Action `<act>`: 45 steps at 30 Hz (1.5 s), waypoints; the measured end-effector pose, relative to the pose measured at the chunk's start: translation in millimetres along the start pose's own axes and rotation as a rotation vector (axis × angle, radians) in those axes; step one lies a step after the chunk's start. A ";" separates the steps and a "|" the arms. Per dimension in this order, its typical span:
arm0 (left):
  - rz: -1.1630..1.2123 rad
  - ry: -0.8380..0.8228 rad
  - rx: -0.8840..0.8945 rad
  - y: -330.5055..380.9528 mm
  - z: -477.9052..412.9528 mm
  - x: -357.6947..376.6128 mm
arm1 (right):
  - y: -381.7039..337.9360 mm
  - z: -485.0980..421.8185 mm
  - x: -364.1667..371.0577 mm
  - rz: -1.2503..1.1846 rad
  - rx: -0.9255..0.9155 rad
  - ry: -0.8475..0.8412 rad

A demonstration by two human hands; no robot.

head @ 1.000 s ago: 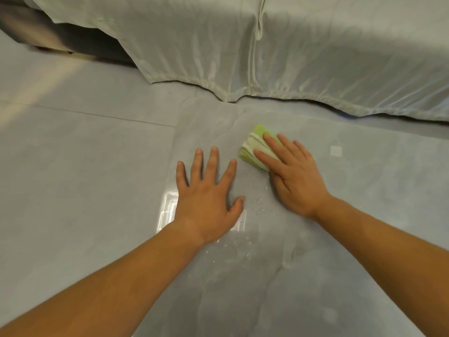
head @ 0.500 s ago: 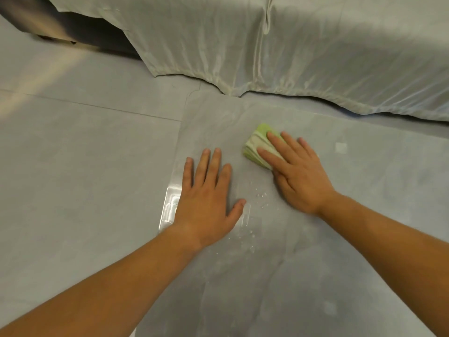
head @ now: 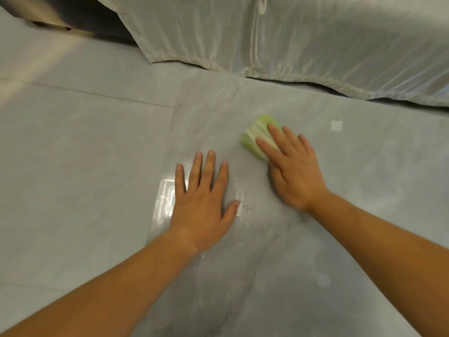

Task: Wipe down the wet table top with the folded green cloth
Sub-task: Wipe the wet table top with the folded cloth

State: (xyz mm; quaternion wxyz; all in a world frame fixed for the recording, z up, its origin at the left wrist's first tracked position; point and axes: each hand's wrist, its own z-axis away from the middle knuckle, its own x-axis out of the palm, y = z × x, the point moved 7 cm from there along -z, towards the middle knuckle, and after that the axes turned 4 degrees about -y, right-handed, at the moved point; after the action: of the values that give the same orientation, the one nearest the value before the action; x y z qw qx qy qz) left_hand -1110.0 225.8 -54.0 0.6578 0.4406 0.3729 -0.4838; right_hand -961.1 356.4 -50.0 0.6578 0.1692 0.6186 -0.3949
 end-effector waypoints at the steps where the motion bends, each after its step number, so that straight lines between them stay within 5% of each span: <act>1: -0.016 -0.001 -0.007 -0.3 0.7 -0.2 | 3.2 -8.6 -3.5 -0.026 0.077 0.023; 5: -0.038 0.000 -0.018 1.1 3.4 -4.7 | -16.6 9.9 3.2 -0.081 0.220 0.100; 12: 0.054 0.019 -0.045 9.1 59.7 9.4 | -51.0 115.0 34.4 0.028 -0.263 -0.006; 17: 0.046 -0.008 -0.145 17.1 107.2 36.0 | -29.5 68.0 23.4 -0.033 0.086 0.097; 19: 0.081 -0.013 -0.182 18.0 111.1 38.2 | -47.3 90.6 31.0 -0.029 0.095 0.133; 26: 0.173 -0.047 -0.206 15.6 113.0 30.8 | -82.5 175.7 56.8 0.084 -0.348 0.005; 32: 0.152 -0.061 -0.173 14.8 115.6 39.2 | -75.4 147.3 46.4 -0.042 0.053 0.126; 39: 0.153 -0.060 -0.141 13.6 117.0 39.8 | -112.2 246.0 79.7 -0.029 -0.193 0.027; 45: 0.155 0.058 -0.140 10.6 178.5 43.6 | -109.8 209.8 68.5 -0.100 0.162 0.142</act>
State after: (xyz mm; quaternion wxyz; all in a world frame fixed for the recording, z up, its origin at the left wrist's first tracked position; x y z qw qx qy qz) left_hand -1077.3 46.0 -32.1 0.7113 0.4351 0.3894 -0.3912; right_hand -903.7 116.7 -48.5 0.5760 0.2185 0.6373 -0.4629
